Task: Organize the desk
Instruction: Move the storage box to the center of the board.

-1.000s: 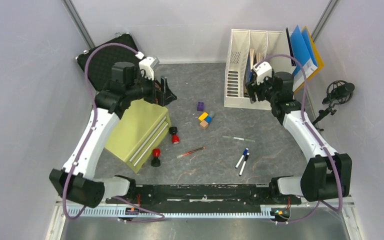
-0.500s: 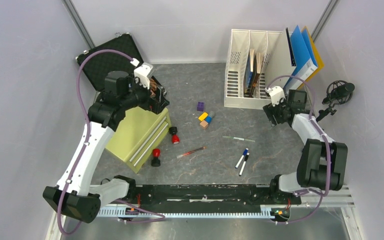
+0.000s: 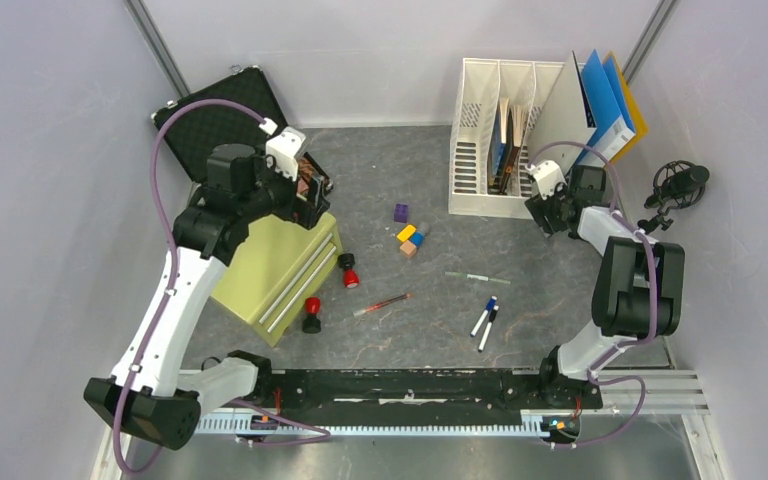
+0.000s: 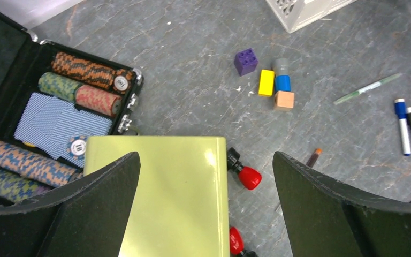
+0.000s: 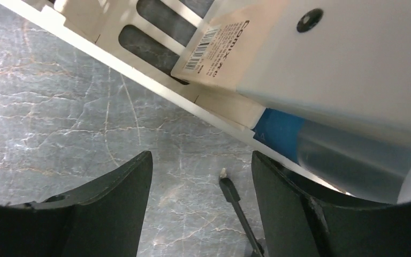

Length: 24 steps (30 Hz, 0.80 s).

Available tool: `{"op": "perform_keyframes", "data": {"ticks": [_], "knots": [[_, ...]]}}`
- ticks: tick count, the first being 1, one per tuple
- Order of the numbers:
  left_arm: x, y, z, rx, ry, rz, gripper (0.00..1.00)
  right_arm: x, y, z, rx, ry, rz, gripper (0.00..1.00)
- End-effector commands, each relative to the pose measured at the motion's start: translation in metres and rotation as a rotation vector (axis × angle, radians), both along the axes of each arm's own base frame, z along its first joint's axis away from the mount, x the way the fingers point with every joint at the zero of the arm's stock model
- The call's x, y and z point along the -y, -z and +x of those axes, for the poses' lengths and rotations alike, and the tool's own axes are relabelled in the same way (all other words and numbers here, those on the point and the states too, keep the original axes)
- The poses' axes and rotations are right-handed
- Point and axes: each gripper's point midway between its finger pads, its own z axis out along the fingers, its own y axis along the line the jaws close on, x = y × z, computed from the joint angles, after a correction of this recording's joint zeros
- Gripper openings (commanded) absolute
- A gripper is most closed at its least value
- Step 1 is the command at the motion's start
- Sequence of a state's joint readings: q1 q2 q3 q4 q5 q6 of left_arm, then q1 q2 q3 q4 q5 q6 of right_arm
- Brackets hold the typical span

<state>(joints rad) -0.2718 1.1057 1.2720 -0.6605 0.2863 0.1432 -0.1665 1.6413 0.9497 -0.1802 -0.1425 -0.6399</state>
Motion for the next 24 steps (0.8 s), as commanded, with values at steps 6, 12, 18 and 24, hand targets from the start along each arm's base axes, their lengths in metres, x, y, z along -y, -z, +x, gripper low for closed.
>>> {"op": "perform_keyframes", "data": {"ticks": [6, 12, 18, 24], "knots": [[-0.049, 0.011, -0.008, 0.009, -0.111, 0.254, 1.0, -0.011, -0.032, 0.02, 0.11, -0.051, 0.036, 0.74], [-0.084, 0.016, -0.025, -0.017, -0.213, 0.375, 1.0, -0.069, -0.037, -0.034, 0.094, -0.222, 0.083, 0.75], [-0.118, 0.008, -0.055, -0.063, -0.282, 0.484, 1.0, -0.169, -0.085, -0.059, 0.182, -0.512, 0.147, 0.82], [-0.143, 0.007, -0.076, -0.132, -0.359, 0.508, 1.0, -0.273, -0.134, -0.074, 0.258, -0.767, 0.26, 0.89]]}}
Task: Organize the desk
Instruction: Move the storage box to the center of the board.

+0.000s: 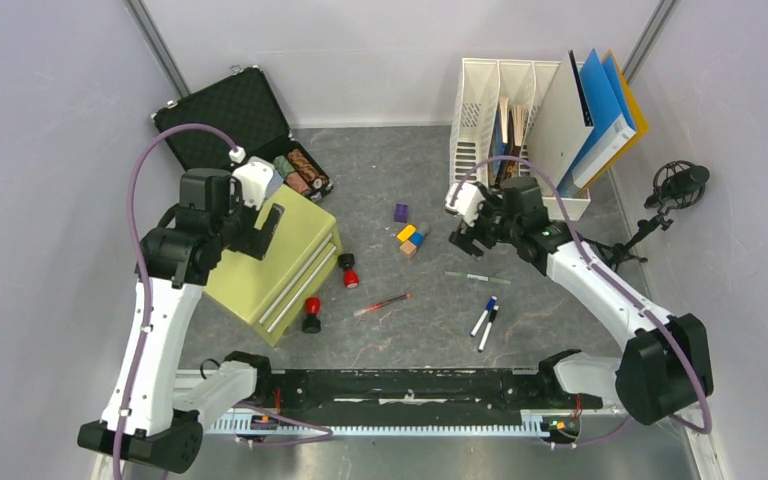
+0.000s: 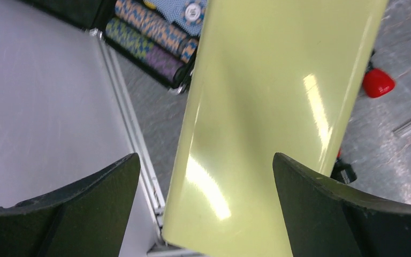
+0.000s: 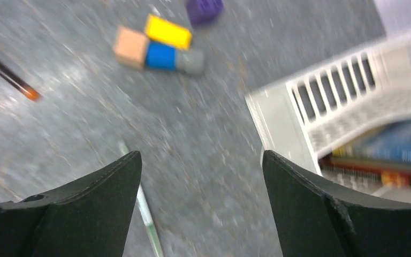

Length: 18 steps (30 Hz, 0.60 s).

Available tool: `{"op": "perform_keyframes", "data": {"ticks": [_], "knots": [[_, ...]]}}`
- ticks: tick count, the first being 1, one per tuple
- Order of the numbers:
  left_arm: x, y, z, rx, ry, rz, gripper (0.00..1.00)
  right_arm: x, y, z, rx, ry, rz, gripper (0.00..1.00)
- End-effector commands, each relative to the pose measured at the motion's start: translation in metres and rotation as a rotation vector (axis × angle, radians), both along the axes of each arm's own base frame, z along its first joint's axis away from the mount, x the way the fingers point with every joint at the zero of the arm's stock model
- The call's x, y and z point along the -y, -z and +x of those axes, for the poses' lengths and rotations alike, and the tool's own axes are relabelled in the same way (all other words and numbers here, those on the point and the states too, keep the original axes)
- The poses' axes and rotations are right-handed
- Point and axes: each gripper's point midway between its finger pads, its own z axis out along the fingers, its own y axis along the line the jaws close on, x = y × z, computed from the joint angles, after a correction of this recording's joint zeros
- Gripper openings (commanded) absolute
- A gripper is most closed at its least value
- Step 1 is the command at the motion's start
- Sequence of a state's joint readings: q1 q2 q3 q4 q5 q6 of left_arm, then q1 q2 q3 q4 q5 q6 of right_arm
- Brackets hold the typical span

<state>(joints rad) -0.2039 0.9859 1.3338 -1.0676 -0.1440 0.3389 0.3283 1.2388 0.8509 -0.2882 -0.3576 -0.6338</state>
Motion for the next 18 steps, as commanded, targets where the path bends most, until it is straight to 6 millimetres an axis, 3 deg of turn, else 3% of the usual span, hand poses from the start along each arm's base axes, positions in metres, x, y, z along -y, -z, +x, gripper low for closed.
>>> {"op": "perform_keyframes", "data": {"ticks": [1, 7, 11, 18], "knots": [[-0.027, -0.008, -0.019, -0.028, -0.07, 0.054, 1.0, -0.072, -0.048, -0.005, 0.068, -0.161, 0.113, 0.9], [-0.03, 0.007, -0.005, -0.08, -0.135, -0.124, 1.0, -0.159, -0.062, -0.008, 0.063, -0.297, 0.194, 0.92], [-0.014, 0.016, 0.014, -0.113, -0.124, -0.296, 1.0, -0.208, -0.064, -0.006, 0.038, -0.353, 0.244, 0.91], [0.003, 0.018, 0.044, -0.077, -0.149, -0.461, 1.0, -0.261, -0.039, -0.001, -0.041, -0.387, 0.291, 0.88]]}}
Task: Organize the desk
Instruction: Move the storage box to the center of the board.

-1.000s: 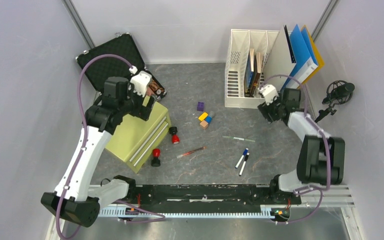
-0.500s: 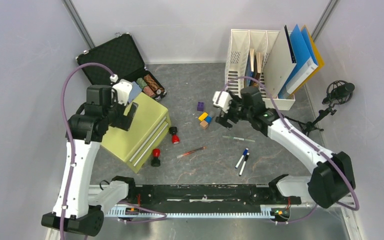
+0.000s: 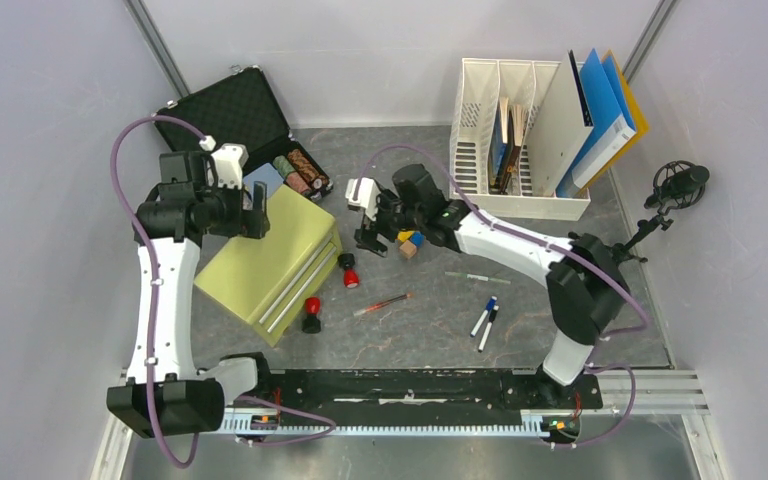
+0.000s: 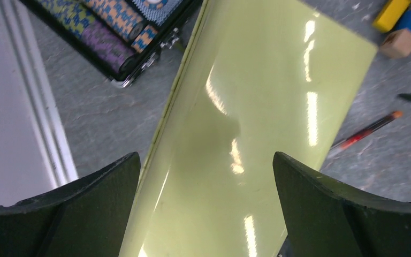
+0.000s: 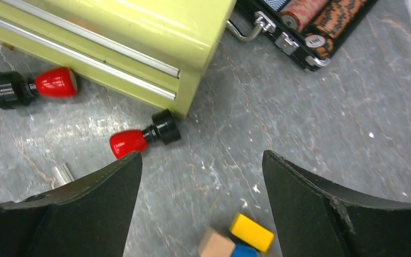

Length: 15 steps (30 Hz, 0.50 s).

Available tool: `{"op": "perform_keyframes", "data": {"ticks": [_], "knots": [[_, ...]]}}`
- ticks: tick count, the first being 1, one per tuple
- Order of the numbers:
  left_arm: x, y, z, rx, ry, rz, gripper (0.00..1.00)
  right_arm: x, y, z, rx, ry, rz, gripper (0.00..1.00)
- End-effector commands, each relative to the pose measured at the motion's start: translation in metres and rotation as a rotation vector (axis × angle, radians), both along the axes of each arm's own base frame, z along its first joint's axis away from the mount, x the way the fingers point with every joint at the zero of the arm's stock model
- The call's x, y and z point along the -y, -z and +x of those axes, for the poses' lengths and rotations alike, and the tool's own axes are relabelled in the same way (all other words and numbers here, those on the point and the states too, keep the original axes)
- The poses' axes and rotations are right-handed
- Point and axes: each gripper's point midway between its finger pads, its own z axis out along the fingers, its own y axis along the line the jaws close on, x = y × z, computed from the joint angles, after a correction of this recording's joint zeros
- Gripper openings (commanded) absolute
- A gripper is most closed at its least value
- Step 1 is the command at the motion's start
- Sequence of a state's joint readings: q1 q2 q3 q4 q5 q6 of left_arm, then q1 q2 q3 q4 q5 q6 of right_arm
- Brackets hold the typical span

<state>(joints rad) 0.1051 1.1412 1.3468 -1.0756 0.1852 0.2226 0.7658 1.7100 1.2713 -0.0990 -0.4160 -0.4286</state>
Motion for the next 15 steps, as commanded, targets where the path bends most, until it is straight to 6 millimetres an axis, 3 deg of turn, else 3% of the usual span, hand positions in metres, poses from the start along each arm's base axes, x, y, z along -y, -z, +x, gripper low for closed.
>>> {"op": "perform_keyframes", "data": {"ticks": [1, 15], "knots": [[0.019, -0.017, 0.026, 0.105, -0.025, -0.152, 1.0, -0.037, -0.014, 0.009, -0.008, -0.007, 0.114, 0.88], [0.027, 0.003, 0.049, 0.113, -0.017, -0.217, 1.0, -0.084, 0.022, 0.019, -0.135, -0.026, 0.175, 0.78]]}}
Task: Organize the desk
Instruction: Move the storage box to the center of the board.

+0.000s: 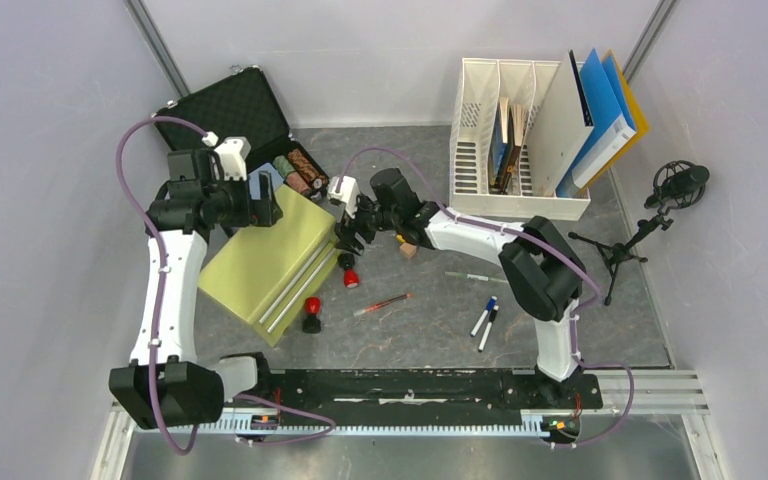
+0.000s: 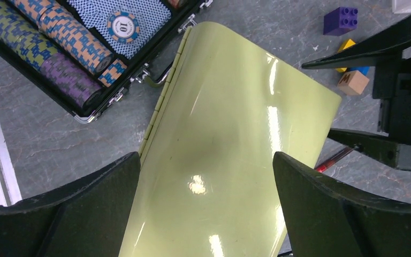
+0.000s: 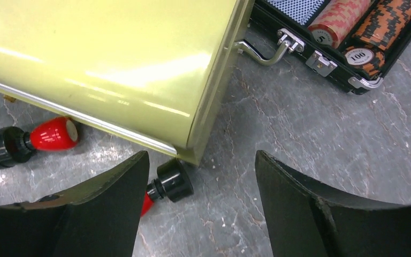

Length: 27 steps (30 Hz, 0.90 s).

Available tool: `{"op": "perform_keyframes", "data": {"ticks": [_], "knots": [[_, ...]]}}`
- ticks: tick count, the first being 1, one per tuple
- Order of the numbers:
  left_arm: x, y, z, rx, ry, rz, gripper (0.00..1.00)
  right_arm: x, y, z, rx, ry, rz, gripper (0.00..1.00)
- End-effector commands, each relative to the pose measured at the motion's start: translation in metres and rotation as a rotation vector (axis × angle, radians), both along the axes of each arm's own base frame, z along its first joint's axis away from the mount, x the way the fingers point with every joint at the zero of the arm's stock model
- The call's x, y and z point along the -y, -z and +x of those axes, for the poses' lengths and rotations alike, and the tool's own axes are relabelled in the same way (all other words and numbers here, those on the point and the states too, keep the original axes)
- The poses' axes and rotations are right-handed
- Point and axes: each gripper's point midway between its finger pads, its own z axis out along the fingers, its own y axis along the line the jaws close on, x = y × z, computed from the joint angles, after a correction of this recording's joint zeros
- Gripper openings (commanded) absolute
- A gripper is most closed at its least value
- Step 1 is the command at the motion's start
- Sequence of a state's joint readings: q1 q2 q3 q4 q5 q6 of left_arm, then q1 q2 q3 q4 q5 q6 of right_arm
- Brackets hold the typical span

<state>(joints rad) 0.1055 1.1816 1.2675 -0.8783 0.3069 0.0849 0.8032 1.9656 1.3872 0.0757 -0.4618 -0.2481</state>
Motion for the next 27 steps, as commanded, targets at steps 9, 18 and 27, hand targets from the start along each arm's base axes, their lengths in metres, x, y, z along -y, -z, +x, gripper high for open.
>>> {"op": "perform_keyframes", "data": {"ticks": [9, 18, 27], "knots": [[0.006, 0.009, 0.015, 0.012, 0.008, -0.052, 1.0, -0.033, -0.005, 0.01, -0.007, -0.015, 0.095, 0.6], [0.007, 0.03, 0.015, -0.057, -0.01, -0.076, 1.0, -0.026, 0.011, 0.037, -0.057, 0.155, 0.103, 0.03], [0.019, 0.056, 0.015, -0.122, 0.022, -0.144, 1.0, 0.007, 0.016, 0.07, -0.116, 0.363, 0.117, 0.0]]}}
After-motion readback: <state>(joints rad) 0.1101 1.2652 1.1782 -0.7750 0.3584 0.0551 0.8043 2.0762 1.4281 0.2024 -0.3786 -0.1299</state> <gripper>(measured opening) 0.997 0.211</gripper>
